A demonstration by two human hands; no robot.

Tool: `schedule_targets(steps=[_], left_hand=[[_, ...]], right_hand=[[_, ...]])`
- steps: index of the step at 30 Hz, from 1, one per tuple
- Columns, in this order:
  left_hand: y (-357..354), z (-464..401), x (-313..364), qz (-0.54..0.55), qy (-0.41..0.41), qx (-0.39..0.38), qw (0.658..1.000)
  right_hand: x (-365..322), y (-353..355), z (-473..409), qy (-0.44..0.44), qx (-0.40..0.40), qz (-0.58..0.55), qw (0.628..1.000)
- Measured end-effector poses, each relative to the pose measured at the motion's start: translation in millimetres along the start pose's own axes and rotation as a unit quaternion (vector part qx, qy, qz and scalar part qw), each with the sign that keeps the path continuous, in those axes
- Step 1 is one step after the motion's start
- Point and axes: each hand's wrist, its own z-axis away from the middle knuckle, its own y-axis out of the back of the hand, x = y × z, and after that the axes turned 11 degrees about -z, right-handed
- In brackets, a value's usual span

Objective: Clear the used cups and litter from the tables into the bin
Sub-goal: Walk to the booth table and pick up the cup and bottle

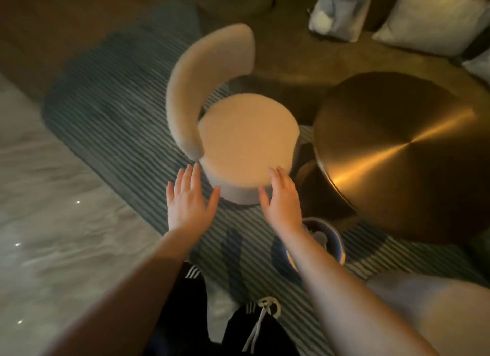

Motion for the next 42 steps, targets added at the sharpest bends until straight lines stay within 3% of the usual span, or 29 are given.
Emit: schedule_targets(steps=[8,17,29,34,42], left_hand=[[43.0,-104.3,-185.2,0.03,0.096,0.042,0.994],[110.7,-266.1,-354.6,0.027,0.109,0.038,0.993],[123.7,-522.9,-418.1,0.037,0.119,0.045,0.991],[120.3,-694.8,-434.5,0.036,0.099,0.039,0.994],[185.9,-973.4,-454.7,-0.002,0.084,0.057,0.995]], right_hand=[[-150.8,-128.5,-127.5,0.122,-0.049,0.022,0.991],[-288.9,-235.9,-286.4,0.117,-0.048,0.007,0.992],[-357.4,-303.3,-507.6,0.095,-0.03,0.027,0.995],[-377.7,-333.2,-665.3,0.091,-0.023,0.023,0.995],[-455.2,-337.8,-929.6,0.078,-0.032,0.021,0.996]])
